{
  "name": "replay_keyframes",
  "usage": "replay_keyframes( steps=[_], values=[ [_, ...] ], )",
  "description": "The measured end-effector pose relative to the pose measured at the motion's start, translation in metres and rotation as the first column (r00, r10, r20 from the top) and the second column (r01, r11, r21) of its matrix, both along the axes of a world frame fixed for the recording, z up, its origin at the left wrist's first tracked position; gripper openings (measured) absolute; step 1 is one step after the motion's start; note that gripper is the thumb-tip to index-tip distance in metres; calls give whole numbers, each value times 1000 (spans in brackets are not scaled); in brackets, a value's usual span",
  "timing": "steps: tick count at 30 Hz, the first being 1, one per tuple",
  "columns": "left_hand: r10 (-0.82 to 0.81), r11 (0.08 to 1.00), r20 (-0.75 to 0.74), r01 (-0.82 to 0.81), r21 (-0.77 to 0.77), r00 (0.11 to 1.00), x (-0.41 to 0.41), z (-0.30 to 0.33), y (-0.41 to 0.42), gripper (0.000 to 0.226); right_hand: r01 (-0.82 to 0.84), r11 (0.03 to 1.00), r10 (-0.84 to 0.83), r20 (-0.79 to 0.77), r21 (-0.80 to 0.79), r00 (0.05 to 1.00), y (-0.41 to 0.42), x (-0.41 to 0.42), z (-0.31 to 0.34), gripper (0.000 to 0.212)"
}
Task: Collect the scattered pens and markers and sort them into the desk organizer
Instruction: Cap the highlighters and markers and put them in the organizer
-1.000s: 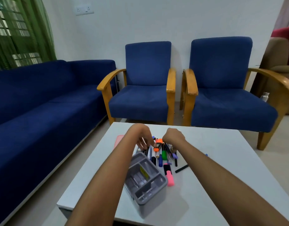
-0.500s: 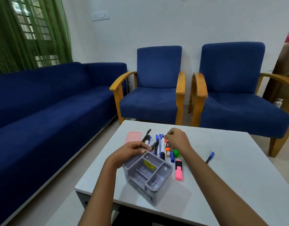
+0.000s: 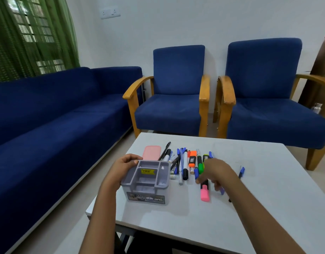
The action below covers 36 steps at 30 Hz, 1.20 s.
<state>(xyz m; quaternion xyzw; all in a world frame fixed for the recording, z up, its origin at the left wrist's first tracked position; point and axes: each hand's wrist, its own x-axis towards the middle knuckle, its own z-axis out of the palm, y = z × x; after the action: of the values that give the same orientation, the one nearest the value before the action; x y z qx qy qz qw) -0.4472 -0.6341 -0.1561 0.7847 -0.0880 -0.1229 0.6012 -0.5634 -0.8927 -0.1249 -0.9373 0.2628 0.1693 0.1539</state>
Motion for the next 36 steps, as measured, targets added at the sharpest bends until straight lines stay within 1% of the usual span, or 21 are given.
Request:
replay_keyframes(
  steps=[1,3,5,7,8,10,12,14,15,16,17,18,20,21,22,23,25,28,30,34,36],
  values=[
    [-7,1000,0,7,-6,1000,-2,-2,-4,17,-30,999,29,-16,-33,999,5,-6,-7,45],
    [-19,999,-15,19,-32,1000,-5,-5,-13,15,-33,998,35,31,-61,999,13,-17,-21,49],
    [-30,998,-41,28,-48,999,-10,-6,-24,13,-29,999,31,65,-45,997,13,-23,-27,45],
    [-47,999,-53,46,-19,997,-16,-4,-33,14,-19,1000,19,38,-10,999,9,-26,-23,39],
    [-59,998,-58,59,3,997,-17,-2,-36,15,-2,1000,2,29,14,1000,5,-25,-22,40],
    [-70,997,-43,72,39,997,-18,5,-42,15,30,999,-32,50,45,998,-3,-23,-17,49],
    [-26,997,59,21,72,998,-14,15,-53,13,67,996,-73,99,58,992,-15,-21,-8,52],
    [20,989,227,-52,135,974,-6,31,-78,11,112,990,-126,167,91,978,-28,-19,2,48],
    [-1,981,297,-57,186,955,-4,40,-96,11,135,983,-160,214,126,964,-33,-17,7,45],
    [-69,963,343,-26,266,937,-1,48,-118,13,156,973,-196,257,170,946,-37,-14,8,41],
    [-172,928,352,31,371,920,2,52,-143,16,169,964,-224,290,204,930,-39,-12,9,38],
    [-285,862,323,94,498,903,4,53,-167,21,177,959,-242,313,224,918,-39,-11,8,37],
    [-436,676,201,172,716,877,6,45,-203,36,182,952,-265,361,246,894,-37,-7,2,33],
    [-466,596,152,183,782,871,5,38,-217,43,187,948,-278,384,259,880,-38,-7,-1,32],
    [-477,539,131,172,824,869,7,29,-227,47,191,944,-291,405,271,867,-39,-7,-5,30],
    [-477,507,134,147,849,869,9,21,-235,47,201,938,-310,423,283,852,-42,-9,-7,29],
    [-455,473,154,91,877,877,11,10,-241,45,210,922,-348,461,325,816,-50,-12,-10,26],
    [-424,468,164,61,882,891,12,2,-246,37,167,906,-371,539,389,756,-62,-20,-12,18],
    [-428,462,180,43,886,886,12,2,-246,30,132,901,-371,576,413,729,-65,-22,-13,18],
    [-481,441,211,27,897,851,6,6,-243,29,96,909,-348,613,404,709,-62,-17,-14,24],
    [-519,411,195,43,911,832,2,7,-243,29,71,919,-325,643,388,694,-59,-15,-13,24]
  ],
)
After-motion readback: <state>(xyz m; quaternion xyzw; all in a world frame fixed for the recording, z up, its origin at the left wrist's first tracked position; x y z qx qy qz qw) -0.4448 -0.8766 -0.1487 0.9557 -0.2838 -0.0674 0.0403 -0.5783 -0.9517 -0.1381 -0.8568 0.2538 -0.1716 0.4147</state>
